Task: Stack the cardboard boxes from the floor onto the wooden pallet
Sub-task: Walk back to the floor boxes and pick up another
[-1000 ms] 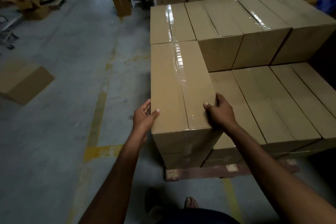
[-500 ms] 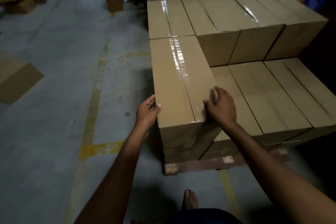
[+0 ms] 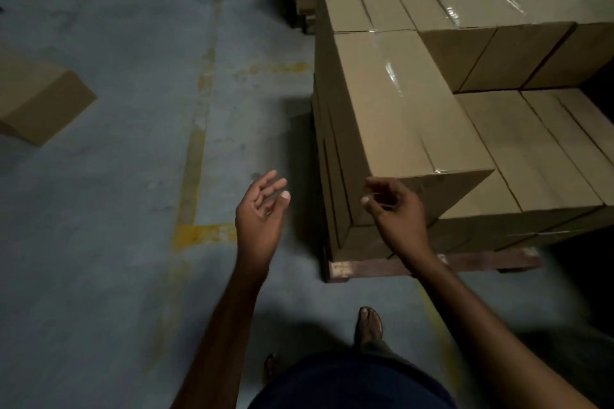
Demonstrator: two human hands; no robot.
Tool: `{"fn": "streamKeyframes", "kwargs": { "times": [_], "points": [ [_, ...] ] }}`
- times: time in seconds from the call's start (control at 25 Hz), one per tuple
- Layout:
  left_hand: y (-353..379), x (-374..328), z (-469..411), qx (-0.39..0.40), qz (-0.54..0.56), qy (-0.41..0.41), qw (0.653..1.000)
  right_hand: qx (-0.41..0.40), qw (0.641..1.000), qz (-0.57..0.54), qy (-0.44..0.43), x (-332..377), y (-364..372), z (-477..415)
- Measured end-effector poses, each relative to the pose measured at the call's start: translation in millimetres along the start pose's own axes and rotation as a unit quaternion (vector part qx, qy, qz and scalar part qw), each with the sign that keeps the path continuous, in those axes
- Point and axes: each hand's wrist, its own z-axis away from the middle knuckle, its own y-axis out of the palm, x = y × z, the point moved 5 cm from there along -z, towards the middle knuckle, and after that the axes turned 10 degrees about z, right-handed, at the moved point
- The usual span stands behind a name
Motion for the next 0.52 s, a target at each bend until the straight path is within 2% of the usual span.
{"fn": "streamKeyframes", "kwargs": {
  "times": [0.24, 0.52],
  "points": [
    [-117.1, -18.5, 11.9, -0.069, 0.015, 0.028, 0.997, 0.109, 0.99, -0.082, -0.026, 67.5, 118.1, 54.4],
    [-230.4, -42.9, -8.8, -0.157, 0.002, 0.049, 0.986, 0.208, 0.969, -0.124, -0.044, 146.4, 245.9, 56.0]
  ]
}}
